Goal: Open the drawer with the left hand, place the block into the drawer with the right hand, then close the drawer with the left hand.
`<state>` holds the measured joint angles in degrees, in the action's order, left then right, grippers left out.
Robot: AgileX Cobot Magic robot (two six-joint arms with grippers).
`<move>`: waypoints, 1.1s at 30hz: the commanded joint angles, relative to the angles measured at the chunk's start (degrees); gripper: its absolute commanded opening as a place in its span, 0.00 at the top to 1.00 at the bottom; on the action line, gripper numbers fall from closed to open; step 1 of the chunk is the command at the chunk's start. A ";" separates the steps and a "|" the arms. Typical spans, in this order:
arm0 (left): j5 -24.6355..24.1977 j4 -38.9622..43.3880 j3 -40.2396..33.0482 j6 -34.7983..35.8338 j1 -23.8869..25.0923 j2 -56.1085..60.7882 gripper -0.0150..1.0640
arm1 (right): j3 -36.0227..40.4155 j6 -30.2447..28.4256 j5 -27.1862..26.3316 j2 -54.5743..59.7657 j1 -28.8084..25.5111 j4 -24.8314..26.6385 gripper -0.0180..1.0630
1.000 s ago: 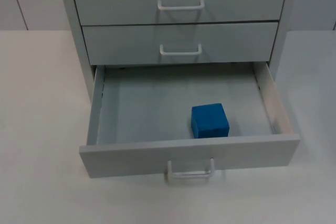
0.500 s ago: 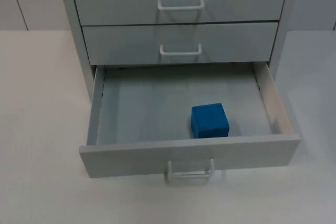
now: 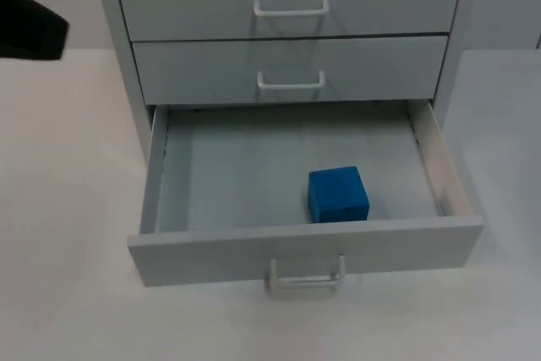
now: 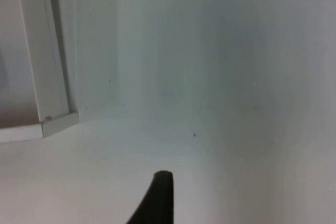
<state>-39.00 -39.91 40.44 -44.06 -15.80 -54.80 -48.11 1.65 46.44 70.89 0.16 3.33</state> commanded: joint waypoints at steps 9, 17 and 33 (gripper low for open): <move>13.70 8.04 -0.18 7.16 -21.46 -12.60 0.99 | 0.30 -0.17 -0.06 -0.54 -0.33 -0.11 0.21; 18.73 34.39 -0.18 27.79 -31.33 -25.83 0.99 | 0.30 -0.17 -0.06 -0.54 -0.33 -0.11 0.21; 19.12 73.16 -0.08 58.99 -37.03 -38.33 0.99 | 0.30 -0.17 -0.65 -0.54 -0.33 -0.11 0.21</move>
<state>-19.76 26.85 40.44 8.79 -51.70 -92.53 -48.11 1.65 46.44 70.89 0.16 3.33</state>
